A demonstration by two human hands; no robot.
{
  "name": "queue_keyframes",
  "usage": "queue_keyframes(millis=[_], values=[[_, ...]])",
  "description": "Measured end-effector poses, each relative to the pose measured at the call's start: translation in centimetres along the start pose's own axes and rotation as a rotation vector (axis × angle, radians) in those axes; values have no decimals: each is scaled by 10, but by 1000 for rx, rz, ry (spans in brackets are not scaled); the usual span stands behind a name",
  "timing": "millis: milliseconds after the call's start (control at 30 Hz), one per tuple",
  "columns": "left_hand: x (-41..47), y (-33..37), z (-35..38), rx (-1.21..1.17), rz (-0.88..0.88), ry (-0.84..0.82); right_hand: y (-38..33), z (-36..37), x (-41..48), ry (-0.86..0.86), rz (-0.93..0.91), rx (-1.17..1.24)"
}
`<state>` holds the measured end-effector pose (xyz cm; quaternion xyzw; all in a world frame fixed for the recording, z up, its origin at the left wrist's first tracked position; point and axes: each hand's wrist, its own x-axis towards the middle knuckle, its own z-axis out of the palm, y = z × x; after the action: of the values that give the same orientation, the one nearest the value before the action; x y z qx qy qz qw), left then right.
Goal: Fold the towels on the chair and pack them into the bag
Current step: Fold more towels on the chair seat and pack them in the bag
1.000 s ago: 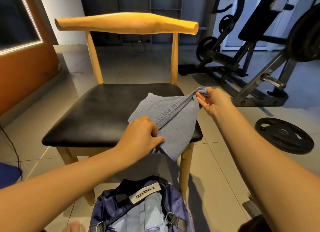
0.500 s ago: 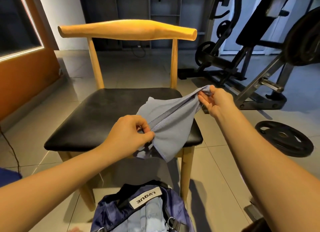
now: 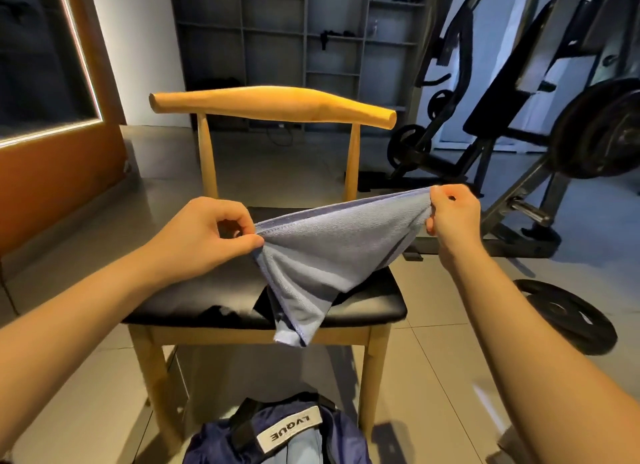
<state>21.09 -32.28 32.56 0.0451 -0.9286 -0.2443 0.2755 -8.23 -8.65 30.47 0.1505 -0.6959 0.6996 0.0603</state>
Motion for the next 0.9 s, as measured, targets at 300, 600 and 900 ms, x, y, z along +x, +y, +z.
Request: queue_keyframes(millis=[300,600,900], values=[[7,-19,-15,-200,-248,137,-21,-13,-17,-78,-167,-100],[20,-20,-41,-406,-353,438,-62,-6,-31,-95,-355,-49],[35,-2,-97,-377,-295,598,-138,5,-39,-75,-488,-124]])
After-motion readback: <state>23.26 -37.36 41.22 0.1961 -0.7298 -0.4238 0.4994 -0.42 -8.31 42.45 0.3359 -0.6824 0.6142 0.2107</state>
